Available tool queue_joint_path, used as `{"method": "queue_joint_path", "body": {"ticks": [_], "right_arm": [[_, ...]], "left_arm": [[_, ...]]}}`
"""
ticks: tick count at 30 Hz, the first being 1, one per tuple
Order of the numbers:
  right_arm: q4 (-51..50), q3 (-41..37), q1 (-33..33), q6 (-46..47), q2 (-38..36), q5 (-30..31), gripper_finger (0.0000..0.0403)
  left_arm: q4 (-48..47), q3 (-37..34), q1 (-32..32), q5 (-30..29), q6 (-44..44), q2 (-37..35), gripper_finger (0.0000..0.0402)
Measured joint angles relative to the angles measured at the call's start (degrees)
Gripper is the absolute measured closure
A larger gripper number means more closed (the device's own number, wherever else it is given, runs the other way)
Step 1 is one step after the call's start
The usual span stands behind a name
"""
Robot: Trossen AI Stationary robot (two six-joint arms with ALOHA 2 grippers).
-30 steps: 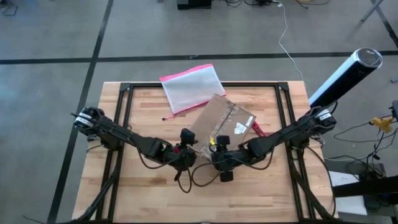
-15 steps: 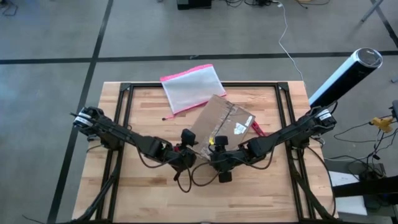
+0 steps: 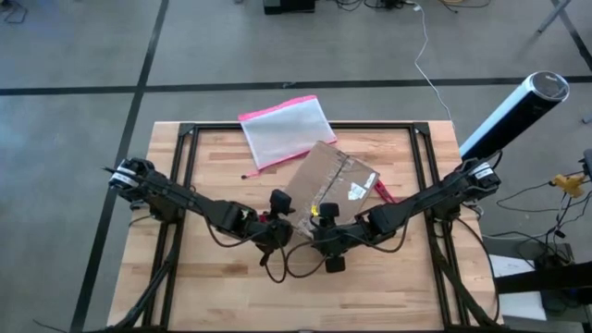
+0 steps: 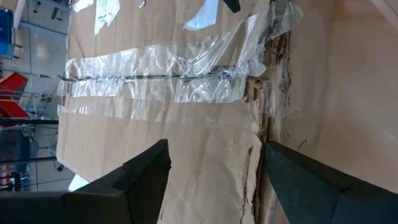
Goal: Unpack boxes
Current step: Open the cardboard box using the box cutter
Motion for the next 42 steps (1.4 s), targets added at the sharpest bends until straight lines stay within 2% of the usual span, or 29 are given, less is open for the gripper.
{"method": "queue_joint_path", "body": {"ticks": [9,15,22,31,36,42], "right_arm": [[0.0,0.0,0.0,-0.3,0.0,0.2,0.0242],[0.0,0.0,0.0,-0.2,0.0,0.2,0.0239],[0.0,0.0,0.0,-0.6,0.0,0.6,0.0242],[0.1,0.0,0.0,-0.6,0.0,1.1,0.0241],[0.2,0.0,0.0,-0.6,0.0,1.1,0.0245],[0.3,0.0,0.0,-0.2,0.0,1.1,0.0239]], "left_arm": [[-1.6,0.0,0.6,2.3,-3.4,0.1,0.0166],[-8.4,-0.4,0.7,1.9,-7.2,0.5,0.0162],[-10.3,-0.5,1.5,2.3,-9.4,0.2,0.0175],[-7.8,-1.1,4.4,-3.8,-10.5,0.4,0.0192],[-6.2,-1.5,5.5,-3.7,-10.4,0.4,0.0221],[0.4,-4.7,7.1,-4.3,-10.4,0.4,0.0293]]}}
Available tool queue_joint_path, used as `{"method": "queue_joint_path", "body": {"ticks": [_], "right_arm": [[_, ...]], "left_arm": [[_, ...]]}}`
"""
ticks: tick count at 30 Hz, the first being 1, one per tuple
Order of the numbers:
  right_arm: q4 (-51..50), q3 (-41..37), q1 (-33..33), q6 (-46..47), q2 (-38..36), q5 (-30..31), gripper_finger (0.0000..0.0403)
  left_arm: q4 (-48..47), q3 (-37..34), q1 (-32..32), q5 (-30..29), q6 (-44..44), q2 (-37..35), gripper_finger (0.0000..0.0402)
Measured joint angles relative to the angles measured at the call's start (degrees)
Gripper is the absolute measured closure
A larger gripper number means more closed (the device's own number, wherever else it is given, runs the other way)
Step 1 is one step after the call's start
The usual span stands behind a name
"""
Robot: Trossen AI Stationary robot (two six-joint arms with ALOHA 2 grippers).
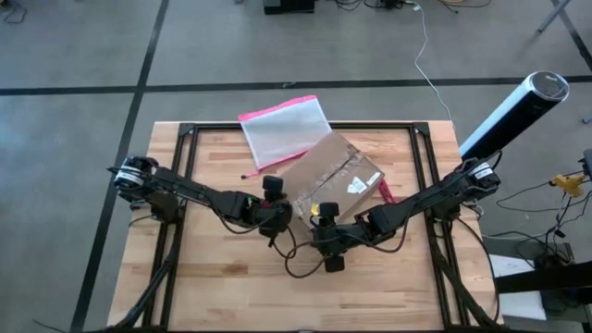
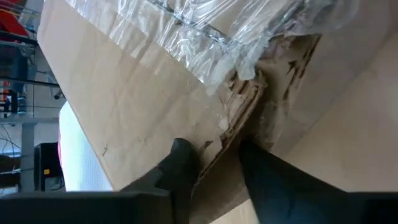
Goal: Unpack boxes
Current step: Open the cardboard box using the box cutter
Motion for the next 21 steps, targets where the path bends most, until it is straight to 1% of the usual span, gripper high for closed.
{"method": "queue_joint_path", "body": {"ticks": [2,5,6,11,15,21], "right_arm": [[0.0,0.0,0.0,0.0,0.0,0.0,0.0239],[0.0,0.0,0.0,0.0,0.0,0.0,0.0242],[0.0,0.0,0.0,0.0,0.0,0.0,0.0244],[0.0,0.0,0.0,0.5,0.0,0.0,0.0249],[0.1,0.0,0.0,0.6,0.0,0.0,0.0248],[0.3,0.0,0.0,-0.9,0.0,0.9,0.0243]], "left_arm": [[1.6,-0.8,0.4,-0.2,0.0,0.0,0.0324],[2.6,-1.2,0.6,-2.3,0.0,0.1,0.0378],[2.8,-1.2,0.6,-3.1,0.0,0.1,0.0389],[2.7,-1.3,0.5,-6.3,0.0,-0.1,0.0401],[1.9,-0.7,-0.4,-6.5,-1.0,-1.3,0.0401],[-1.1,3.2,-4.1,-6.6,-2.3,-2.1,0.0401]]}}
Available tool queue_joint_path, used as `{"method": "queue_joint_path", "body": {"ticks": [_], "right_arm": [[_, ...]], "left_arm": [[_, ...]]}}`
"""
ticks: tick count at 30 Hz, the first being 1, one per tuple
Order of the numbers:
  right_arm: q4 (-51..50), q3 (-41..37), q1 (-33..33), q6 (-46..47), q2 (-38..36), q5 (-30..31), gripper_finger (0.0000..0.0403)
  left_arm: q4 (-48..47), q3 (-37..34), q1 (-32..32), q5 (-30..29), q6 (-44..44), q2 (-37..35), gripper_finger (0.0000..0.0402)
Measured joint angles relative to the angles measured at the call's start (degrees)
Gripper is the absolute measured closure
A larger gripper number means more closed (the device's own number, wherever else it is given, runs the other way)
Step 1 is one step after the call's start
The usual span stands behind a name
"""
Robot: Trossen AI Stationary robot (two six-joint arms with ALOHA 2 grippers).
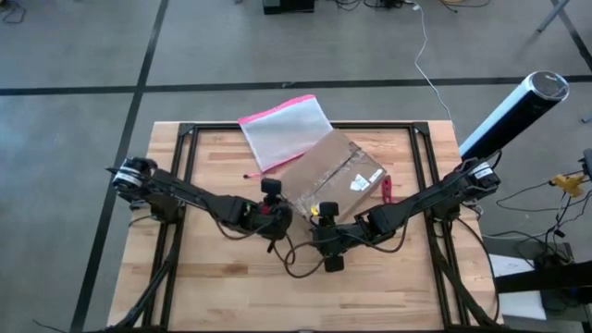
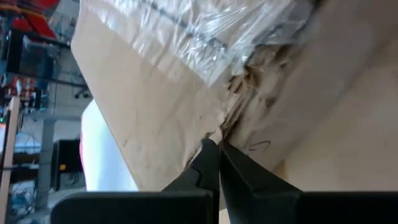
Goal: Unpack boxes
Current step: Open the cardboard box using the box cutter
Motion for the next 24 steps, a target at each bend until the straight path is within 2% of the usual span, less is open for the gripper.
{"method": "queue_joint_path", "body": {"ticks": [3,11,17,21,24], "right_arm": [[0.5,0.0,0.4,-1.1,0.0,2.6,0.0247],[2.8,0.0,1.6,-2.0,0.0,3.3,0.0256],[2.8,0.0,2.6,-4.8,-0.1,14.7,0.0257],[2.8,0.0,1.8,-4.8,-0.1,15.7,0.0263],[2.8,0.0,1.8,-4.9,-0.1,15.7,0.0268]], "left_arm": [[-3.2,2.4,-2.2,-2.2,-1.1,-0.1,0.0401],[-12.8,8.6,-7.7,-5.9,-7.5,-0.2,0.0401],[-18.7,13.1,-11.8,-8.4,-10.4,-1.5,0.0401],[-19.0,13.5,-14.4,-9.3,-13.5,-7.7,0.0402],[-18.7,10.4,-17.2,-10.6,-15.6,-15.5,0.0402]]}}
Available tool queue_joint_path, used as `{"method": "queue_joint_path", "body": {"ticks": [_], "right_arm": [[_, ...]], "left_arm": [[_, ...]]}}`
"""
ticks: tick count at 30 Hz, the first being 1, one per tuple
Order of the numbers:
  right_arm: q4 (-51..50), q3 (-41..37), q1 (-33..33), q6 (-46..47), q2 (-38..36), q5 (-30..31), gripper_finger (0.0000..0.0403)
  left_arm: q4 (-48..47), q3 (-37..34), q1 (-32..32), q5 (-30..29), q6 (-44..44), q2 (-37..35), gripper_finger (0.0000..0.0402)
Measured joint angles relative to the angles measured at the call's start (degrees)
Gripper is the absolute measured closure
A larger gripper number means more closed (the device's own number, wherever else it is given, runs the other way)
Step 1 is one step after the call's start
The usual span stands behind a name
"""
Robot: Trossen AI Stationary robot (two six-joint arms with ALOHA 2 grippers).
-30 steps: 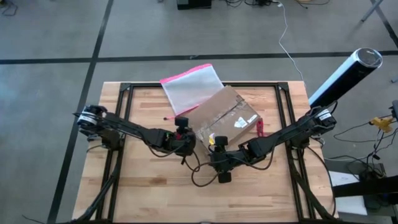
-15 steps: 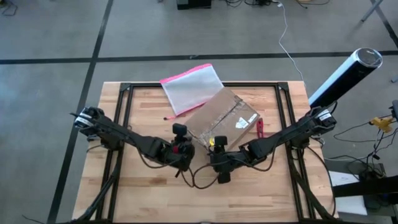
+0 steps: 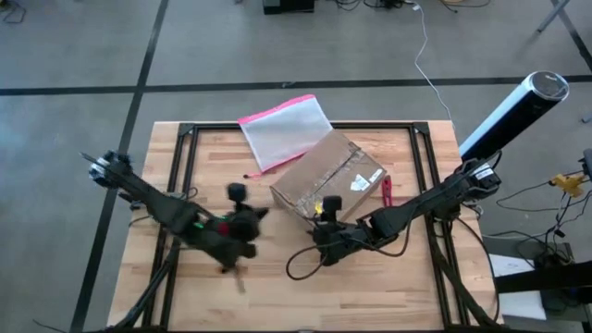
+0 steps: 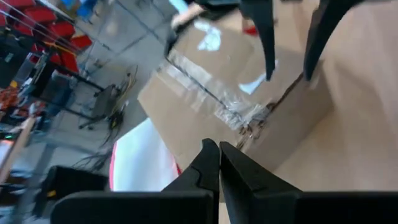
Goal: Unpack boxes
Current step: Open the cardboard box using the box cutter
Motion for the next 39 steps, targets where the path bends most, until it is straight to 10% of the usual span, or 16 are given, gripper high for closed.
{"method": "queue_joint_path", "body": {"ticks": [14,25,39], "right_arm": [[-0.9,0.0,-4.7,1.8,0.2,6.4,0.0280],[-3.3,-0.1,-12.0,5.8,5.1,-9.7,0.0304],[-1.8,3.6,-4.9,6.5,6.3,-19.4,0.0295]], "left_arm": [[43.1,-44.3,-1.1,5.7,4.4,-38.4,0.0401],[50.9,-50.4,2.6,7.8,5.7,-35.5,0.0290],[60.8,-47.7,2.9,12.7,6.2,-16.5,0.0155]]}}
